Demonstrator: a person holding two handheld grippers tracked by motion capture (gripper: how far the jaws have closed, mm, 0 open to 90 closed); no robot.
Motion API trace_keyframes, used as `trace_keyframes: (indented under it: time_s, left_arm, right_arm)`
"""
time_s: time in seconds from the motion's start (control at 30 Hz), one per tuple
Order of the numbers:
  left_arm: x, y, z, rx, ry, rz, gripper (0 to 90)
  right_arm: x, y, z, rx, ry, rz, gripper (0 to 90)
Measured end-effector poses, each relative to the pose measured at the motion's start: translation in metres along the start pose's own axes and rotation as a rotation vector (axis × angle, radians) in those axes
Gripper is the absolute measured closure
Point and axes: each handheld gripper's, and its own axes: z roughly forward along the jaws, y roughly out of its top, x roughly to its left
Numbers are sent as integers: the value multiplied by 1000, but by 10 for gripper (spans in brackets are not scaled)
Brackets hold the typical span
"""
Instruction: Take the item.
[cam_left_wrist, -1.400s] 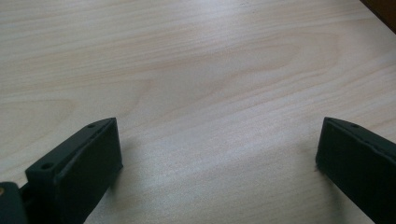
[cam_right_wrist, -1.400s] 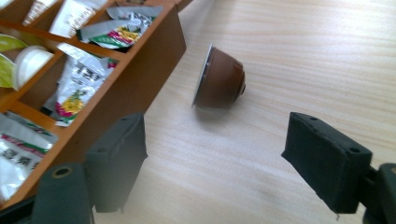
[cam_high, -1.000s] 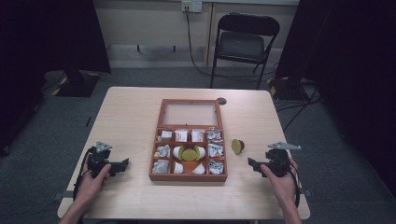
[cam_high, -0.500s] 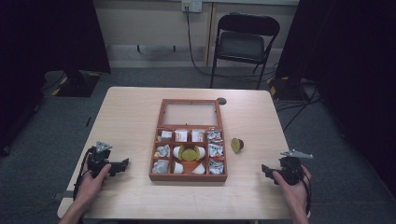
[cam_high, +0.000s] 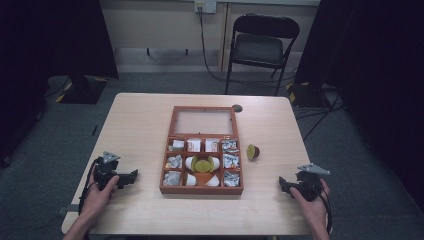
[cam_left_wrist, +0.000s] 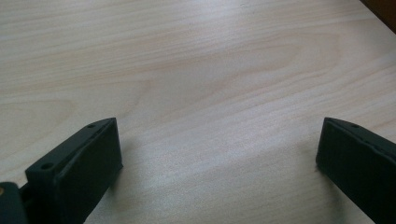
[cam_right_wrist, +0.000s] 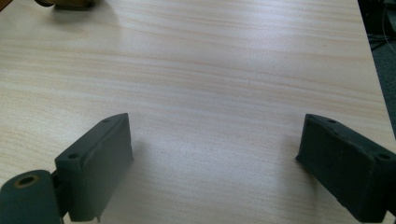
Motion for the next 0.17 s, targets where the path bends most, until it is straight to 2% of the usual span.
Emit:
trace_keyframes:
  time_s: [0.17]
  left_arm:
    - [0,0,0,-1,1,0,0]
  right_arm:
    - [1,0,0,0,-3,3,92]
